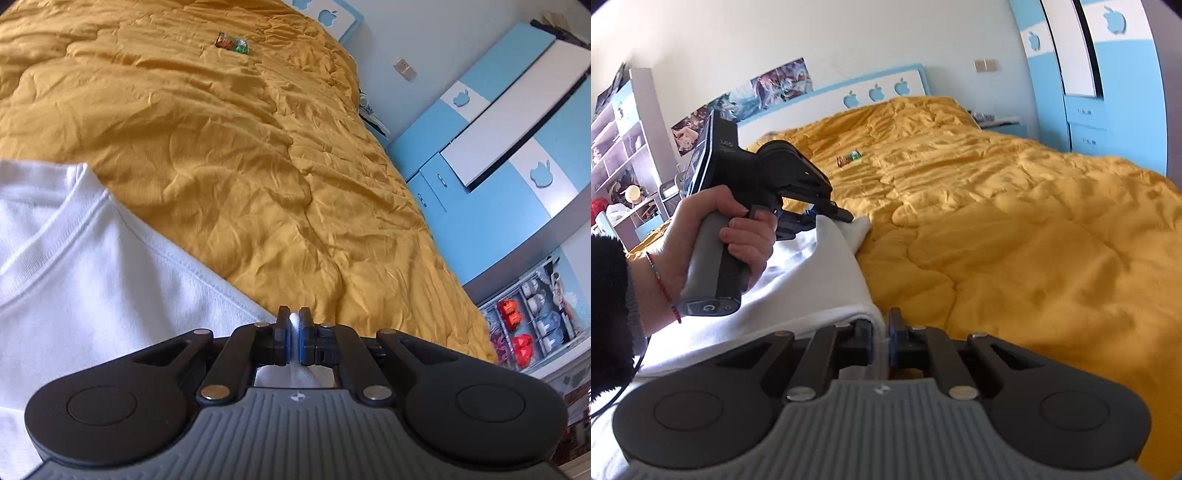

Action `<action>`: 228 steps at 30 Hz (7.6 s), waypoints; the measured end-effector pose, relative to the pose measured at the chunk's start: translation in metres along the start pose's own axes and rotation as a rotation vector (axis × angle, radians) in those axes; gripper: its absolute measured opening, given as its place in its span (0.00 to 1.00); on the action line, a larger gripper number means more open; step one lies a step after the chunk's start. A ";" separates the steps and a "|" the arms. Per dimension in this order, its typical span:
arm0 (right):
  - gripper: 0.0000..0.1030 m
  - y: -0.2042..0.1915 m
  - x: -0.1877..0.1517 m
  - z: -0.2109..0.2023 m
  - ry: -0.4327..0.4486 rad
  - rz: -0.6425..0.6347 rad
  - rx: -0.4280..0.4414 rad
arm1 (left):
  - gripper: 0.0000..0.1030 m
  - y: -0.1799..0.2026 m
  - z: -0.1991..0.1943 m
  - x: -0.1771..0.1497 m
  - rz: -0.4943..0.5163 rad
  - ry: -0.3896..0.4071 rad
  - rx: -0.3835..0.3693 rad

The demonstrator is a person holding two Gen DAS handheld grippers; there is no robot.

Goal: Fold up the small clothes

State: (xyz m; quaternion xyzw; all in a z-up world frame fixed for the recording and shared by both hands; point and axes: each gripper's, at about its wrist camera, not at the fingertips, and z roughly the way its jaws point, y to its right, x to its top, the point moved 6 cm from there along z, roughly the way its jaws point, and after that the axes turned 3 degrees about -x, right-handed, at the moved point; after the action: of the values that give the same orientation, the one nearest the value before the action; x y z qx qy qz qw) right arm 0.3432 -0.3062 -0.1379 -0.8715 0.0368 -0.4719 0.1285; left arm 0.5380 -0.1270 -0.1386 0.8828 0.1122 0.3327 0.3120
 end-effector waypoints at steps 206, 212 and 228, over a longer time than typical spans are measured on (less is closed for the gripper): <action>0.73 -0.224 -0.114 -0.215 -0.181 -0.733 -0.026 | 0.03 -0.148 -0.516 -0.112 0.031 0.231 0.062; 0.35 -0.221 -0.134 -0.203 -0.121 -0.891 -0.259 | 0.03 -0.149 -0.523 -0.118 0.038 0.229 0.055; 0.08 -0.111 -0.045 -0.268 -0.079 0.084 0.127 | 0.03 -0.158 -0.534 -0.119 -0.011 0.258 0.053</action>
State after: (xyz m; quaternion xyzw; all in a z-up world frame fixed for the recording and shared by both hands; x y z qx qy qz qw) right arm 0.0896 -0.2418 -0.0062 -0.8773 0.0382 -0.4327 0.2044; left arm 0.0985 0.2019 0.0127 0.8400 0.1651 0.4389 0.2731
